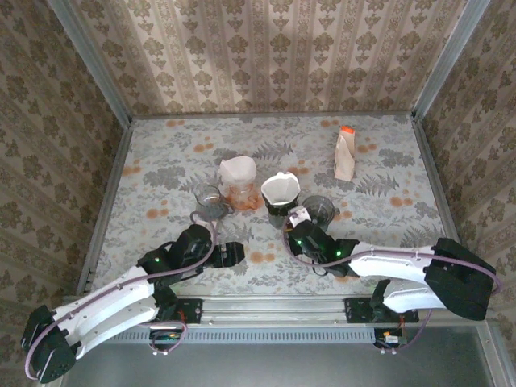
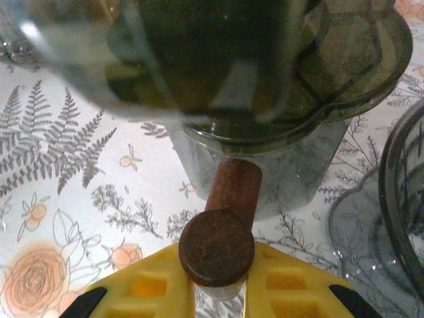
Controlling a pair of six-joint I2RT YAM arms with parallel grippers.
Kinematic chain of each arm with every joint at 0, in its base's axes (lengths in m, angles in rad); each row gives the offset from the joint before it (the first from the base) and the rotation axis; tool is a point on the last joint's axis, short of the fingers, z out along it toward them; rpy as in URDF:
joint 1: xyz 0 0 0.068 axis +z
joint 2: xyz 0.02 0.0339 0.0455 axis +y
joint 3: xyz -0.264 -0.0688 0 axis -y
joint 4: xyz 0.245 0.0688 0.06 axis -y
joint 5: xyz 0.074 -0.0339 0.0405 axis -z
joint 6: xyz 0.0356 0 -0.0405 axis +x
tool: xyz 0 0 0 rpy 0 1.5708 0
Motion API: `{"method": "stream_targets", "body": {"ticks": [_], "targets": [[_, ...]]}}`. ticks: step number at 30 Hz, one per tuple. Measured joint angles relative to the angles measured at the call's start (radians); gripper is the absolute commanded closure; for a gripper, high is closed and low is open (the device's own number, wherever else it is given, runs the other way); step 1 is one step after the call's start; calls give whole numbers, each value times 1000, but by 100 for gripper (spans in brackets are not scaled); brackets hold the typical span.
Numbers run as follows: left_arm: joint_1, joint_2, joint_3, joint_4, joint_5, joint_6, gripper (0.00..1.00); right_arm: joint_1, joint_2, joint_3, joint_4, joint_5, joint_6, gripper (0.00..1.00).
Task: Place the coffee filter in the dripper
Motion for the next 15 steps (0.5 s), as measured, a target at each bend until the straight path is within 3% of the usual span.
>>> {"method": "stream_targets", "body": {"ticks": [15], "targets": [[0, -16, 0, -1, -4, 0, 15, -125, 169, 116, 68, -75, 3, 78]]}}
